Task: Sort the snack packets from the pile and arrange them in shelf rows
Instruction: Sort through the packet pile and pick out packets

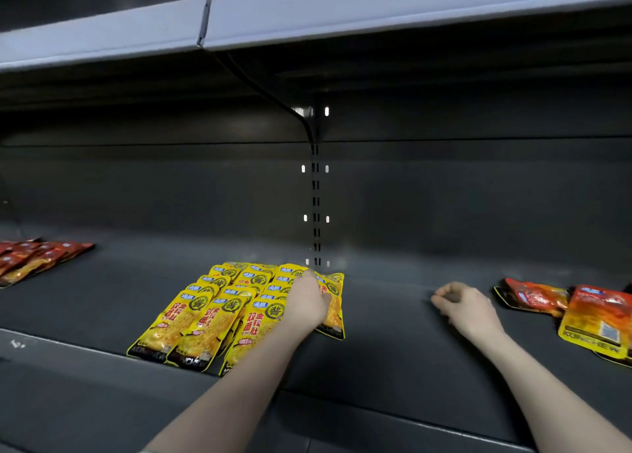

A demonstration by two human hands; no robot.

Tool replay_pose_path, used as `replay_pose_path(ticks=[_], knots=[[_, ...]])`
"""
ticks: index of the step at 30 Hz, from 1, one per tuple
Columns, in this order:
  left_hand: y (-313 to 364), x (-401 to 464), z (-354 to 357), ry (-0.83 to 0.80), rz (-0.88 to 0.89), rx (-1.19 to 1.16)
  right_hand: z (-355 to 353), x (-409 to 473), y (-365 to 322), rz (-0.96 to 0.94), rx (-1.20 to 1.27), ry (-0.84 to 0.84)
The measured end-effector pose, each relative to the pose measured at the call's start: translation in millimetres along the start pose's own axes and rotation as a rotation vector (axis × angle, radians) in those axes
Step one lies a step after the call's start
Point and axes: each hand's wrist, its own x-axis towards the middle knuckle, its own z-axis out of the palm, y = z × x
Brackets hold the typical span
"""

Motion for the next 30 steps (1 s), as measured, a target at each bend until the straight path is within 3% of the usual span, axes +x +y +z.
replay_pose_path(ticks=[14, 30], knots=[[-4, -5, 18, 0.09, 0.192, 0.432, -2, -3, -7, -0.071, -0.186, -0.046], [4, -10, 22, 0.023, 0.108, 0.601, -4, -6, -8, -0.094, -0.219, -0.073]])
